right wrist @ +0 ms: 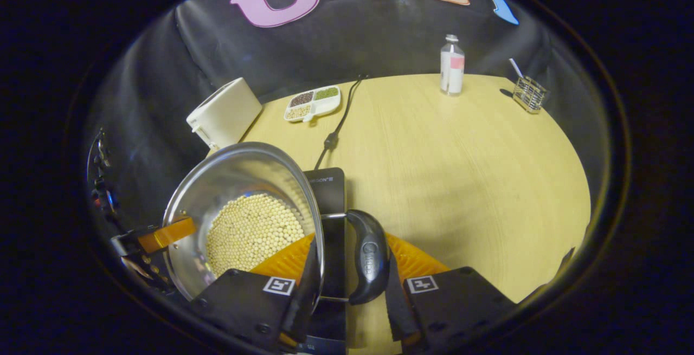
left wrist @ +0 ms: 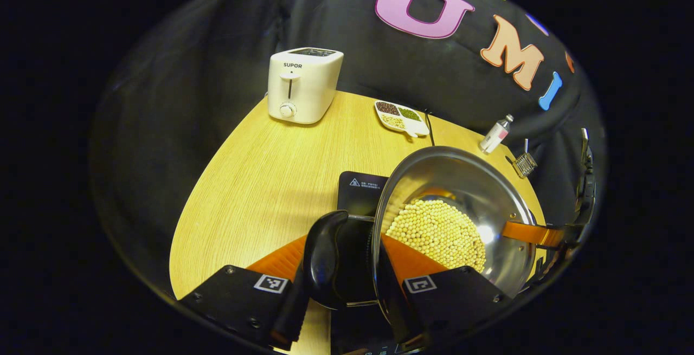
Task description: First push the handle of the pot to place it horizontally, then grasp the pot with both hands and set it on the induction cooktop.
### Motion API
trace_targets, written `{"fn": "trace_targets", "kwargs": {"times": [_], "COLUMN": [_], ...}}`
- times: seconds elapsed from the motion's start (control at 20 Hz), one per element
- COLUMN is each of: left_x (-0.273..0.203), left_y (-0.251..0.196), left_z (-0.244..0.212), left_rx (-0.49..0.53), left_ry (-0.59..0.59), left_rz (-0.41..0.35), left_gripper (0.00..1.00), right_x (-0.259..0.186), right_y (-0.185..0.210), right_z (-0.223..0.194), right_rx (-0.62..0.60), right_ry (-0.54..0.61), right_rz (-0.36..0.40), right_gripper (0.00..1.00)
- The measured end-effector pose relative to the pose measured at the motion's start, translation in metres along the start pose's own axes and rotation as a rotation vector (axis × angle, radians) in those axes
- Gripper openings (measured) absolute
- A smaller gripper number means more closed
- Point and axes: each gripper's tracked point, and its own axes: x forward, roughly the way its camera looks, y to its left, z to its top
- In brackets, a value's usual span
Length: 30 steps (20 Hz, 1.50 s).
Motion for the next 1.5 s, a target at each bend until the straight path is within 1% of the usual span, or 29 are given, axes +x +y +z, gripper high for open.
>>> {"fn": "trace_targets", "kwargs": {"times": [0.05, 0.1, 0.15, 0.25, 0.3, 0.35, 0.4, 0.45, 0.5, 0.6, 0.65, 0.7, 0.75, 0.8, 0.85, 0.9, 0.95, 1.0, 1.05, 1.1, 1.15, 1.2, 1.25, 1.35, 1.4, 1.5], "left_x": [-0.001, 0.001, 0.0, 0.0, 0.0, 0.001, -0.001, -0.001, 0.001, 0.002, 0.002, 0.001, 0.001, 0.001, 0.0, -0.001, 0.0, -0.001, -0.001, -0.003, -0.005, -0.008, -0.013, -0.022, -0.028, -0.04], "left_y": [0.0, 0.0, 0.0, 0.0, 0.0, 0.0, 0.0, -0.002, -0.003, -0.005, -0.004, -0.004, -0.006, -0.007, -0.006, -0.005, -0.006, -0.006, -0.006, -0.005, -0.005, -0.006, -0.006, -0.013, -0.018, -0.027], "left_z": [-0.001, -0.001, -0.003, -0.004, -0.003, -0.003, -0.005, -0.005, -0.007, -0.01, -0.011, -0.009, -0.009, -0.008, -0.007, -0.005, -0.003, 0.001, 0.003, 0.007, 0.015, 0.024, 0.034, 0.053, 0.062, 0.078], "left_rx": [0.0, 0.002, 0.007, 0.02, 0.025, 0.035, 0.047, 0.057, 0.063, 0.062, 0.06, 0.056, 0.053, 0.05, 0.052, 0.056, 0.062, 0.071, 0.085, 0.106, 0.129, 0.154, 0.18, 0.237, 0.267, 0.317], "left_ry": [0.0, 0.0, 0.002, 0.002, 0.002, 0.002, 0.003, -0.002, 0.002, 0.012, 0.007, 0.001, -0.007, -0.009, -0.013, -0.02, -0.029, -0.041, -0.051, -0.06, -0.085, -0.119, -0.16, -0.235, -0.27, -0.337], "left_rz": [0.001, 0.001, 0.002, 0.009, 0.012, 0.014, 0.016, 0.014, 0.011, 0.01, 0.013, 0.01, 0.007, 0.001, 0.005, 0.011, 0.012, 0.015, 0.018, 0.026, 0.034, 0.038, 0.044, 0.045, 0.044, 0.046], "left_gripper": [0.64, 0.65, 0.65, 0.66, 0.66, 0.7, 0.68, 0.72, 0.7, 0.74, 0.82, 0.89, 0.92, 0.92, 0.93, 0.93, 0.94, 0.94, 0.94, 0.94, 0.94, 0.94, 0.94, 0.94, 0.93, 0.93], "right_x": [0.0, -0.001, 0.0, 0.0, -0.001, 0.001, 0.0, 0.001, 0.001, 0.002, 0.003, 0.004, 0.004, 0.005, 0.005, 0.004, 0.004, 0.003, 0.003, 0.001, -0.001, -0.005, -0.009, -0.021, -0.028, -0.045], "right_y": [0.0, 0.0, 0.0, 0.0, 0.0, 0.0, 0.001, 0.0, 0.001, 0.005, 0.005, 0.006, 0.007, 0.008, 0.008, 0.007, 0.008, 0.007, 0.006, 0.006, 0.007, 0.009, 0.01, 0.014, 0.014, 0.015], "right_z": [0.0, 0.0, -0.001, -0.001, -0.001, -0.001, 0.0, 0.0, 0.0, -0.002, -0.002, -0.002, -0.002, -0.003, -0.003, -0.001, 0.0, 0.003, 0.006, 0.01, 0.015, 0.022, 0.03, 0.05, 0.059, 0.079], "right_rx": [0.001, 0.001, -0.001, -0.001, 0.0, 0.001, 0.001, 0.0, 0.0, 0.001, -0.002, -0.006, -0.009, -0.011, -0.011, -0.009, -0.007, -0.006, -0.007, -0.005, -0.003, -0.002, -0.006, -0.026, -0.049, -0.095], "right_ry": [0.001, 0.002, 0.002, 0.004, 0.004, 0.003, 0.0, 0.0, 0.004, 0.013, 0.01, 0.008, 0.01, 0.013, 0.012, 0.008, 0.003, -0.007, -0.015, -0.027, -0.042, -0.063, -0.09, -0.16, -0.189, -0.259], "right_rz": [0.001, -0.001, -0.002, -0.001, -0.002, -0.004, -0.001, -0.004, 0.002, 0.014, 0.012, 0.013, 0.019, 0.019, 0.02, 0.023, 0.022, 0.021, 0.021, 0.023, 0.031, 0.038, 0.041, 0.051, 0.048, 0.047], "right_gripper": [0.55, 0.55, 0.55, 0.62, 0.57, 0.59, 0.59, 0.59, 0.58, 0.79, 0.89, 0.96, 0.99, 0.95, 0.99, 0.95, 1.0, 1.0, 0.95, 0.94, 0.94, 0.99, 0.94, 0.94, 0.99, 0.99]}}
